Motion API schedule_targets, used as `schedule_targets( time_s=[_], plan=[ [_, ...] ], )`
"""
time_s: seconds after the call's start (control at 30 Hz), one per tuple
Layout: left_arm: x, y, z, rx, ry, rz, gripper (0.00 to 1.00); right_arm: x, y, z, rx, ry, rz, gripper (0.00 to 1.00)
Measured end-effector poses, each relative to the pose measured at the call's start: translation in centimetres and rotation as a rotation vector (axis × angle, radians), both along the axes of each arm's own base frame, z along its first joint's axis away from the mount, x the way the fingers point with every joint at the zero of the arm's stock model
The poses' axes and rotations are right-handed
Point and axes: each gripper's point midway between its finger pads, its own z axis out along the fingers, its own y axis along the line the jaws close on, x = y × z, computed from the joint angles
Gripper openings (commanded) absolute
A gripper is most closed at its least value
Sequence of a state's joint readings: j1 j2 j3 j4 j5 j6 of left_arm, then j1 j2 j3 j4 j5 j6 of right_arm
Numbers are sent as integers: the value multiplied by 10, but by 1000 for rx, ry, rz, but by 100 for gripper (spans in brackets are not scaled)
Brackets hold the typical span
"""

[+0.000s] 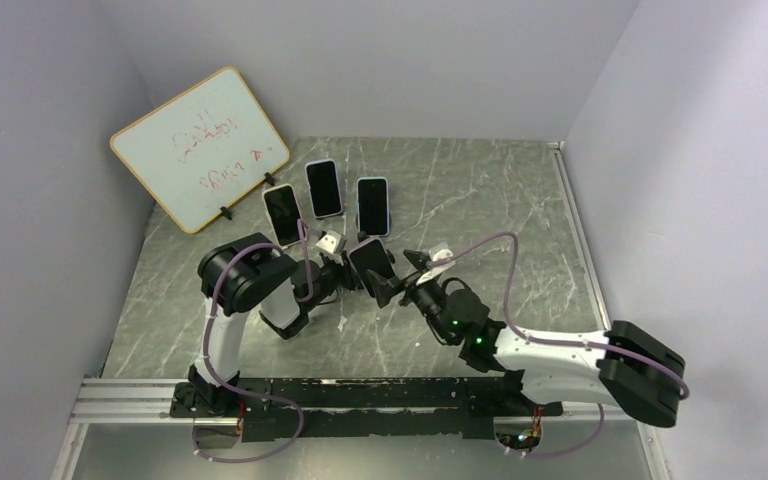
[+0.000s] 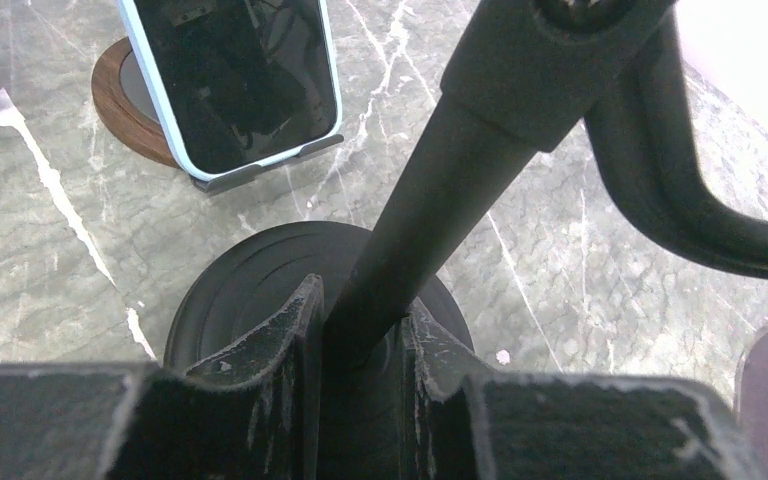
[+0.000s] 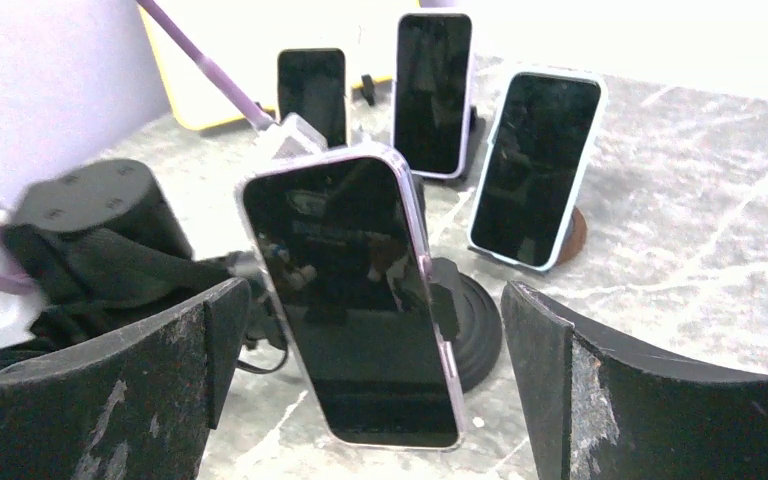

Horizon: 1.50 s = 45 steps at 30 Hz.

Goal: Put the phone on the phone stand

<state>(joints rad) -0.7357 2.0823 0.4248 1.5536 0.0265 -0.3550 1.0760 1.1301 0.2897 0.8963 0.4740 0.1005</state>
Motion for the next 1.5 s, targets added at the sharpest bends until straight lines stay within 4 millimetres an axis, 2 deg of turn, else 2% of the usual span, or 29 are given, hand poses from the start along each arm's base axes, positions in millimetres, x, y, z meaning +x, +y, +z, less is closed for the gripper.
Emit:
schedule_targets(
  time_s=[0.07,0.13,0.3,0.4,0.47,0.6,0.77,0.93,1.17,1.5],
  plan=[
    [0,0,0,3,-2,-5,5,-5,-3,12,32,-18,19,100],
    [0,-1,0,5,-9,-13,5,-11,-10,17,53,-27,32,100],
    [4,-8,6,4,-39,-50,5,-17,-43,15,95,-35,-32,100],
    [3,-17,7,1,-52,-98,5,-14,-60,24,119,-55,-103,100],
    [0,-30,8,-11,-59,-163,5,-10,-72,27,126,-59,-164,100],
    [-8,-58,11,-32,-78,-289,5,0,-89,16,89,-26,-267,100],
    [-21,-95,12,-34,-85,-439,5,6,-101,11,84,7,-334,100],
    [-23,-117,12,-19,-92,-503,5,8,-115,12,91,15,-383,100],
    [-14,-136,11,1,-100,-537,5,8,-123,14,91,29,-414,100],
    [5,-161,9,45,-110,-567,5,8,-109,3,27,87,-368,100]
  ],
)
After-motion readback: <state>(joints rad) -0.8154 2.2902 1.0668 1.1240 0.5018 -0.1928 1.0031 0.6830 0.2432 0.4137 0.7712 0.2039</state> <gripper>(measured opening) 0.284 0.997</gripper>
